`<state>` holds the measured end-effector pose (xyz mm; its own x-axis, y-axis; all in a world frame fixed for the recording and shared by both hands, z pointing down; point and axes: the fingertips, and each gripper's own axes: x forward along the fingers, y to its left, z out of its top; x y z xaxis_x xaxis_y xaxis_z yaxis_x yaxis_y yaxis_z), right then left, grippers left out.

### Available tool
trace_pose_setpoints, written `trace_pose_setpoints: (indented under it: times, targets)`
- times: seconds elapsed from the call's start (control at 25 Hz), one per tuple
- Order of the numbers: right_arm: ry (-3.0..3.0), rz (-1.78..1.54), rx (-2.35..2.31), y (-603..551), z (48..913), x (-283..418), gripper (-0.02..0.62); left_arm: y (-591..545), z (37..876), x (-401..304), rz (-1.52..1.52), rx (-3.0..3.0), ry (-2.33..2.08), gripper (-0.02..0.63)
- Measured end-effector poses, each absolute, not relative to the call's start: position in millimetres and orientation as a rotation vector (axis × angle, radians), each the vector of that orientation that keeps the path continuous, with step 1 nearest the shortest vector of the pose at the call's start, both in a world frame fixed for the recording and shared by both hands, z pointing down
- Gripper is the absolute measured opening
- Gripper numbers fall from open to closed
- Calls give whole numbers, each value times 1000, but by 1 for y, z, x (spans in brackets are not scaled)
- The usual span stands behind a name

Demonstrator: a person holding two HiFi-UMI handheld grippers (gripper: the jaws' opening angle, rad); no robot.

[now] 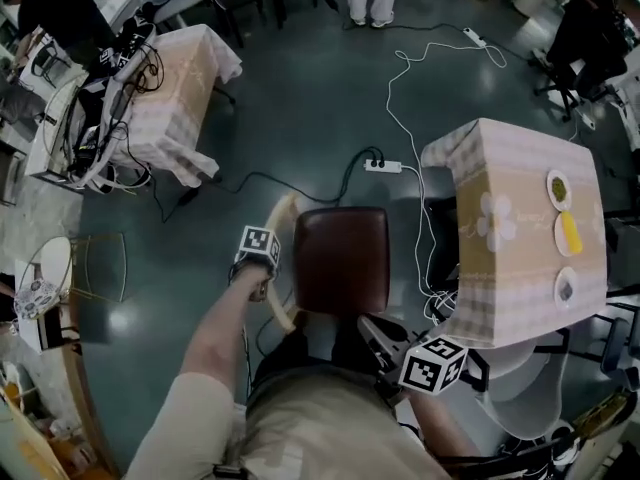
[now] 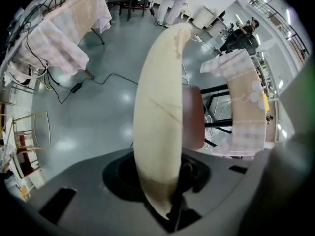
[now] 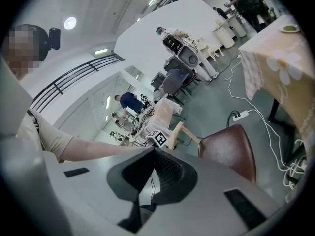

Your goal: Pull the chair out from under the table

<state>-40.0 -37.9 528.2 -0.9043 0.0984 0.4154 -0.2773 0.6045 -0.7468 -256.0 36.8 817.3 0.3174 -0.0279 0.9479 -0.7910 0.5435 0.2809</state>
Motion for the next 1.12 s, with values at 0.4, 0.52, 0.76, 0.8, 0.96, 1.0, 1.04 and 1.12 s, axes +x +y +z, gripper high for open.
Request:
trace_pose_setpoints:
  times: [0.4,0.52,0.76,0.8,0.96,1.0,1.04,1.12]
  targets:
    - [-2406,1226,142,-34,525,-43,11,45,816,-261,585,862,-1155,133]
    - [-2412,1226,157,-36,526,-39,11,43,815,-261,593,867,-1157,133]
    - [-2417,1230,159,-31,526,-48,11,48,812,-279,611,865,-1168,132]
    - [-2414,1227,155,-29,526,-49,11,50,812,-281,608,862,-1170,132]
    - [-2401,1222,135,-21,530,-53,11,65,816,-288,596,844,-1175,132]
    - [-2400,1219,130,-19,530,-55,11,70,817,-290,592,838,-1176,132]
    - [-2398,1216,129,-18,529,-56,11,73,818,-291,589,835,-1176,132]
    - [-2396,1209,135,-17,528,-56,11,76,820,-292,582,834,-1173,132]
